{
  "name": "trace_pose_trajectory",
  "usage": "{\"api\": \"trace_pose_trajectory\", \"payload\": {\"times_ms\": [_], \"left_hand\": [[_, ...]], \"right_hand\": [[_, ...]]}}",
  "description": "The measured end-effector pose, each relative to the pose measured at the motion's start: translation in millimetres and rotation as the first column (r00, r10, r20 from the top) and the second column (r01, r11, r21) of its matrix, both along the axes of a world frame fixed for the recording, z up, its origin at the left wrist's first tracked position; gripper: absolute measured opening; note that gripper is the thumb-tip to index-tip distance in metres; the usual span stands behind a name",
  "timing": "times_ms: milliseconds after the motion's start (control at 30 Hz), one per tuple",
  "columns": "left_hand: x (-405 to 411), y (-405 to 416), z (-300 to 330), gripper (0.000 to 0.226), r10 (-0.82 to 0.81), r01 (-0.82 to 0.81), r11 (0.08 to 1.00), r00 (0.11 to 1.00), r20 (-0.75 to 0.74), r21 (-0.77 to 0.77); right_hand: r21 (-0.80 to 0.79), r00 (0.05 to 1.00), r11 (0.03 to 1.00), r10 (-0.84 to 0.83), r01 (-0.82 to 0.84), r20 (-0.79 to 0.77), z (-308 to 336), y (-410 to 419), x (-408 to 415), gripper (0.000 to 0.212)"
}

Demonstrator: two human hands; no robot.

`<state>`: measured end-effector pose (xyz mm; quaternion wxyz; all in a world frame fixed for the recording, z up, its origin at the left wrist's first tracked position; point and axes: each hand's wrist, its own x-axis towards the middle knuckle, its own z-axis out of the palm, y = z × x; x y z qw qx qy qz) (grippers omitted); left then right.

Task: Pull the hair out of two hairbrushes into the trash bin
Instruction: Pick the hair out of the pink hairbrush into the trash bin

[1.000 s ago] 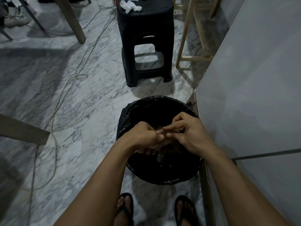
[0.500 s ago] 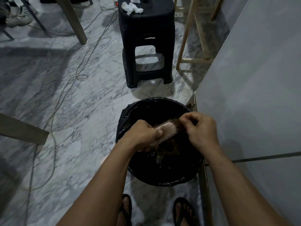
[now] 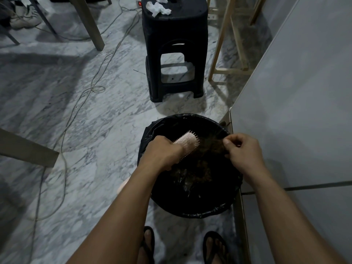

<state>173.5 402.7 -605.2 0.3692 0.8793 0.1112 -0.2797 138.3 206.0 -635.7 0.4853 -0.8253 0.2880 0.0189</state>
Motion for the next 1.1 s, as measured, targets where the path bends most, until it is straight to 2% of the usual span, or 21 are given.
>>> {"api": "trace_pose_trajectory", "payload": {"times_ms": [100, 133, 333, 433, 567, 733, 800, 900, 933, 1000, 1067, 1100], "left_hand": [[-2.2, -3.7, 3.3, 0.047, 0.051, -0.051, 0.998, 0.999, 0.004, -0.040], [-2.3, -4.3, 3.8, 0.056, 0.076, -0.075, 0.996, 0.997, 0.023, -0.047], [-5.3, -5.4, 3.1, 0.081, 0.165, -0.170, 0.985, 0.964, 0.207, 0.005], [-1.7, -0.3, 2.0, 0.073, 0.231, -0.241, 0.971, 0.933, 0.276, 0.000], [3.7, 10.8, 6.1, 0.066, 0.314, -0.329, 0.944, 0.888, 0.337, -0.014], [5.5, 19.1, 13.4, 0.069, 0.412, -0.445, 0.894, 0.781, 0.469, -0.044], [7.3, 21.9, 15.0, 0.068, 0.431, -0.459, 0.886, 0.753, 0.497, -0.074], [4.0, 17.0, 13.0, 0.069, 0.355, -0.366, 0.928, 0.808, 0.470, -0.072], [2.3, 14.2, 11.8, 0.069, 0.320, -0.327, 0.943, 0.830, 0.456, -0.064], [0.1, 8.0, 9.9, 0.067, 0.260, -0.263, 0.963, 0.864, 0.432, -0.054], [-0.4, 2.2, 8.4, 0.064, 0.202, -0.209, 0.978, 0.885, 0.419, -0.030], [-0.7, -0.3, 7.8, 0.064, 0.178, -0.187, 0.982, 0.891, 0.417, -0.019]], "right_hand": [[0.240, 0.997, 0.968, 0.058, -0.067, 0.045, 6.9, 8.3, 0.0, 0.019], [0.273, 0.995, 0.957, 0.081, -0.095, 0.063, 9.9, 10.0, -0.2, 0.018], [0.260, 0.970, 0.934, 0.230, -0.243, 0.082, 18.2, 9.7, -3.7, 0.013], [0.153, 0.971, 0.959, 0.236, -0.238, 0.032, 15.1, 6.0, -4.7, 0.019], [-0.066, 0.992, 0.992, 0.104, -0.108, -0.068, -0.9, -7.0, -3.7, 0.026], [-0.335, 0.980, 0.942, -0.057, -0.010, -0.188, -5.3, -12.2, -4.1, 0.017], [-0.389, 0.955, 0.920, -0.074, -0.045, -0.286, -8.1, -12.9, -7.2, 0.020], [-0.323, 0.910, 0.922, 0.067, -0.213, -0.408, -12.7, -9.3, -9.8, 0.021], [-0.275, 0.895, 0.922, 0.139, -0.273, -0.424, -13.1, -6.1, -8.4, 0.025], [-0.177, 0.860, 0.901, 0.295, -0.395, -0.416, -10.4, 1.5, -5.4, 0.061], [-0.119, 0.865, 0.882, 0.408, -0.456, -0.291, -0.2, 9.7, -1.0, 0.096], [-0.044, 0.888, 0.899, 0.421, -0.436, -0.183, 5.4, 13.0, 0.2, 0.102]]}}
